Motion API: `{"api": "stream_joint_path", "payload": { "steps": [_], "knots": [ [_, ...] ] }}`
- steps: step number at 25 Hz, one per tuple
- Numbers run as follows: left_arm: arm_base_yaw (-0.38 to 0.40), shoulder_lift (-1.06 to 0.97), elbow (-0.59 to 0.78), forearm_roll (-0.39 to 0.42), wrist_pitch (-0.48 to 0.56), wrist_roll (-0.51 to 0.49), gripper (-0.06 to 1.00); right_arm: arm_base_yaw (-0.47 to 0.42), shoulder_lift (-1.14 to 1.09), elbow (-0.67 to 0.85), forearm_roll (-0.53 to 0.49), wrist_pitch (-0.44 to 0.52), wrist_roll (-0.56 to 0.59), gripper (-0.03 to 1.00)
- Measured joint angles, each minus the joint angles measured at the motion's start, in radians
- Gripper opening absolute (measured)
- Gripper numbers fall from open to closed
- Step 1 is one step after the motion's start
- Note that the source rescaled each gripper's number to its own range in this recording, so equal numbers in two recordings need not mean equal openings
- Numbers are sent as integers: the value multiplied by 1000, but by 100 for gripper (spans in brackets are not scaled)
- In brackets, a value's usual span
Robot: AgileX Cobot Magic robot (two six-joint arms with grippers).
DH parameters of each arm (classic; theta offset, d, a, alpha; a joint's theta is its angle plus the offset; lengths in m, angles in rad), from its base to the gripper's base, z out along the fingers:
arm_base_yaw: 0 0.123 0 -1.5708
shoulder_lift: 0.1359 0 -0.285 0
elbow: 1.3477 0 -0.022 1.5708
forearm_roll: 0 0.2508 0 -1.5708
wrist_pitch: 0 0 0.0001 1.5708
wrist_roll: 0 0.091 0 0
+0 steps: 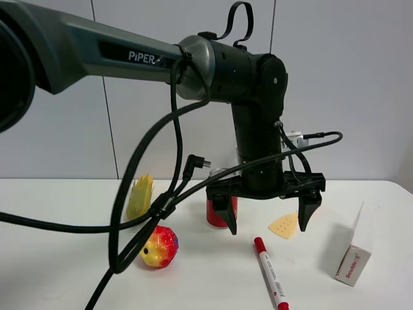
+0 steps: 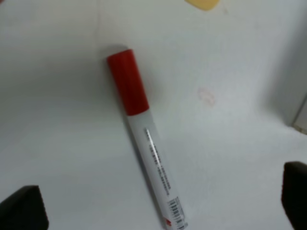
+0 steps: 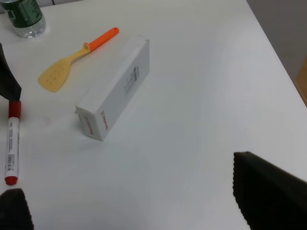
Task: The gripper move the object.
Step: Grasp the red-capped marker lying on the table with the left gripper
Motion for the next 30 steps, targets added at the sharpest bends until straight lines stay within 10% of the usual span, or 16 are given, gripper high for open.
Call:
{"api": "stream_joint_path", "payload": {
  "steps": [30],
  "knots": [
    [-61,117,-1,104,8,-66,100,0,0,0,0,0,0,100]
  ]
}}
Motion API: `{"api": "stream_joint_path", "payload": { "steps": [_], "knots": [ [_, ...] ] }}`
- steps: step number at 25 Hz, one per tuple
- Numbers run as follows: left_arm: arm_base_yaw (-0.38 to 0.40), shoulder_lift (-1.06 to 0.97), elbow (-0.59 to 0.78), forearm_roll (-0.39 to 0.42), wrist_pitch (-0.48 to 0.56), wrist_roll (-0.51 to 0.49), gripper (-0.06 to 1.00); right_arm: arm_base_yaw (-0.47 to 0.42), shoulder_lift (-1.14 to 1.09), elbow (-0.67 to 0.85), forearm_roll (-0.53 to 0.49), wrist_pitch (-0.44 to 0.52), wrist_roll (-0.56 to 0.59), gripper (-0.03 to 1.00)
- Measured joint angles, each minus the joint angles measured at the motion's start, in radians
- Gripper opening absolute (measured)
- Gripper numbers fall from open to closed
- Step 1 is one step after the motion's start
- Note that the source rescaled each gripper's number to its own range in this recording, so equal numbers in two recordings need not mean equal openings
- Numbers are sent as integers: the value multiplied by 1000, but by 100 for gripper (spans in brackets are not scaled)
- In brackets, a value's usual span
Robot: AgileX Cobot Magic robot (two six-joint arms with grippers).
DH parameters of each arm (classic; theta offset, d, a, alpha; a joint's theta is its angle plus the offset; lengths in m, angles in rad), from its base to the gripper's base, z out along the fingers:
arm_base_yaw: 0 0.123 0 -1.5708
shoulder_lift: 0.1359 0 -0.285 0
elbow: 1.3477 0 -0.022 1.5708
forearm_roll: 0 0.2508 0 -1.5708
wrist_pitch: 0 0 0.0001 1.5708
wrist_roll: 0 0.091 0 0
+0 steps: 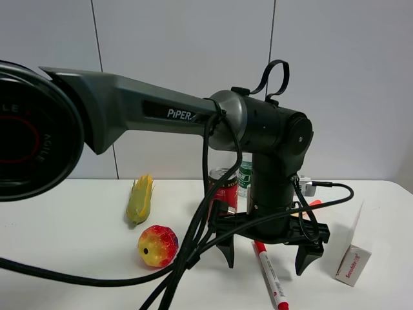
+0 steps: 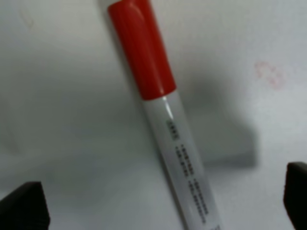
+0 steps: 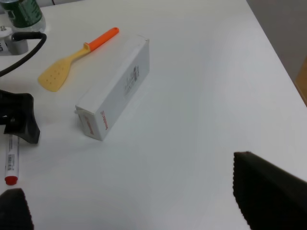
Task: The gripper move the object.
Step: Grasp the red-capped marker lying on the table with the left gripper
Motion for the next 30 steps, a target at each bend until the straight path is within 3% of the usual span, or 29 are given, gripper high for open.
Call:
{"api": "stream_joint_path", "payload": {
  "steps": [30],
  "knots": [
    [31,24,-27,17,-43,52,100,0,0,0,0,0,0,100]
  ]
}}
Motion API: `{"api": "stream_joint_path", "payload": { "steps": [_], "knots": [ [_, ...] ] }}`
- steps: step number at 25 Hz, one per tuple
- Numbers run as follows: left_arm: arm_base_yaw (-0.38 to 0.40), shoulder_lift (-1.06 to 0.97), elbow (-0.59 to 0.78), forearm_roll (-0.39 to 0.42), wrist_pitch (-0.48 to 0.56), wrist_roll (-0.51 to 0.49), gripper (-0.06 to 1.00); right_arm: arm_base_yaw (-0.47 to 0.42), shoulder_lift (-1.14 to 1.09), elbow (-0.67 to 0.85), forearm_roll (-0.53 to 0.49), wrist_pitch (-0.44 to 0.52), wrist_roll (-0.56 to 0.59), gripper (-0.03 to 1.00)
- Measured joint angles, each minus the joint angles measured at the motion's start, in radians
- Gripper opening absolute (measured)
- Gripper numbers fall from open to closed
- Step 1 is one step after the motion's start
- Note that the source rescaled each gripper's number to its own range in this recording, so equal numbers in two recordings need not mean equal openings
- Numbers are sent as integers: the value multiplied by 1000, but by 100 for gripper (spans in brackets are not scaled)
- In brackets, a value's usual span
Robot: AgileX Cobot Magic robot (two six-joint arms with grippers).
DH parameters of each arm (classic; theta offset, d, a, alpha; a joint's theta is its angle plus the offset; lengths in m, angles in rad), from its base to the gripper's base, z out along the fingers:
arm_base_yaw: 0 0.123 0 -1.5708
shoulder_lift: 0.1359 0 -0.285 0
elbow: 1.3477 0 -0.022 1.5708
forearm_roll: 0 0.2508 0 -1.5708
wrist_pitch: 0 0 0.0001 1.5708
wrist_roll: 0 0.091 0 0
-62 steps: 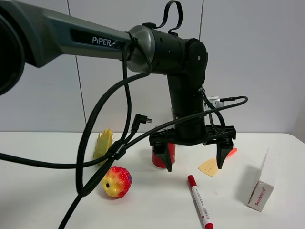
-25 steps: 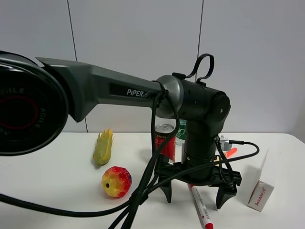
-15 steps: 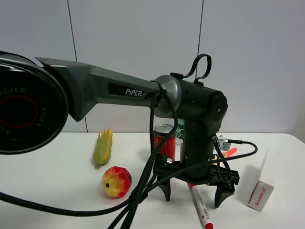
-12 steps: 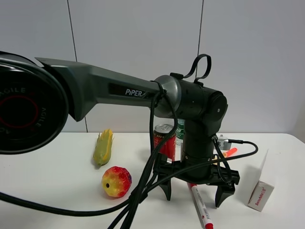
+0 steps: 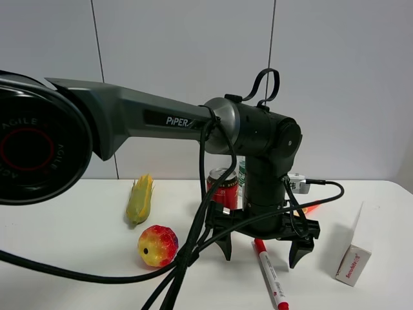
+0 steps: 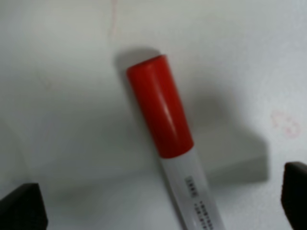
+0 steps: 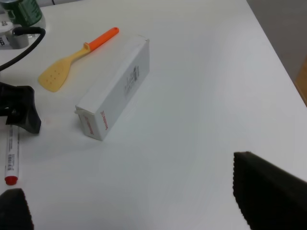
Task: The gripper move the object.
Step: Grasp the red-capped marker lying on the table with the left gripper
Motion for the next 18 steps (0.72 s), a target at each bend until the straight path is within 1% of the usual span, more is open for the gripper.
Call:
{"api": "stream_joint_path", "payload": {
  "steps": [10,18],
  "knots": [
    [0,14,-3,1,11,27,100,0,0,0,0,0,0,100],
    [15,18,-3,-19,17,51,100,0,0,0,0,0,0,100]
  ]
}}
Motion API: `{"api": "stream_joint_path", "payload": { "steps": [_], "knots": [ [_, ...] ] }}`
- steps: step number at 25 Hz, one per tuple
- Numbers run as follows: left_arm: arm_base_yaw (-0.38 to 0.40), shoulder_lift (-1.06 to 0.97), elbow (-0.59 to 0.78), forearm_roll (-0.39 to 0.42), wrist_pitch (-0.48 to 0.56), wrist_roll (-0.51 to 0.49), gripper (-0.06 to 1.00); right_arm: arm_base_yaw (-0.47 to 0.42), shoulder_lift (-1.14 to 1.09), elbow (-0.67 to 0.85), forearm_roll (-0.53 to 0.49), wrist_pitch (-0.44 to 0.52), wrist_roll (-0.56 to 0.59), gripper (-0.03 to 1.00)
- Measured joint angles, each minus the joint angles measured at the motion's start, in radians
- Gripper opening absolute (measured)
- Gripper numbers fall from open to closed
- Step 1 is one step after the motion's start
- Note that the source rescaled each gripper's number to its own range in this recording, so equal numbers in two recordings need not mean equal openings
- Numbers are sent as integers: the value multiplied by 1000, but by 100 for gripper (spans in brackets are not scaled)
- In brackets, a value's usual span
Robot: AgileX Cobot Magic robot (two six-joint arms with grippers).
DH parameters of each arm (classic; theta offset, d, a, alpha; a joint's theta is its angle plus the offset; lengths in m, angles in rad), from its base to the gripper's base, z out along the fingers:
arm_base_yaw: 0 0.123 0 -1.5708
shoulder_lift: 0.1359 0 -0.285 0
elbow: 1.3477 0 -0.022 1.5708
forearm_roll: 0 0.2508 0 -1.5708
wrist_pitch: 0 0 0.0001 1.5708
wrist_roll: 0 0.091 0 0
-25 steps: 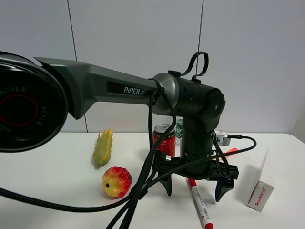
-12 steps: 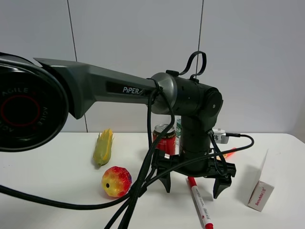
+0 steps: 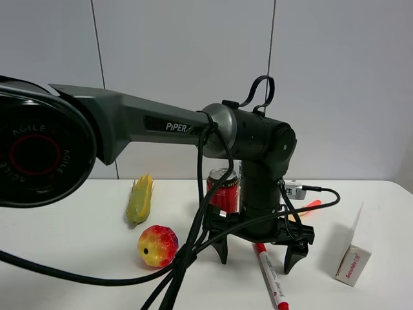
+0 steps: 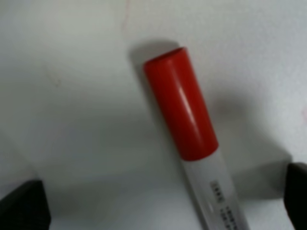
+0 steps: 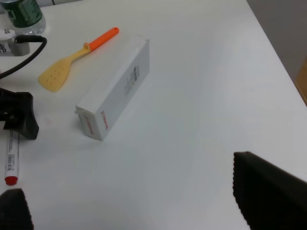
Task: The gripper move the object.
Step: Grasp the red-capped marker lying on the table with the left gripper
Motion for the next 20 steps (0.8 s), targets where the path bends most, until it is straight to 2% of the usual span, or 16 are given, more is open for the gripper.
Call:
{"api": "stream_joint_path", "payload": {
  "steps": [6,8,10,15,18,20],
  "knots": [
    [0,0,0,-1,0,1,100,0,0,0,0,0,0,100],
    [0,0,0,-1,1,1,96,0,0,0,0,0,0,100],
    [0,0,0,-1,1,6,87,0,0,0,0,0,0,100],
    [0,0,0,-9,0,53,45,0,0,0,0,0,0,100],
    [0,0,0,-15,-2,75,27,0,0,0,0,0,0,100],
    [0,0,0,-16,-7,76,21,0,0,0,0,0,0,100]
  ]
}}
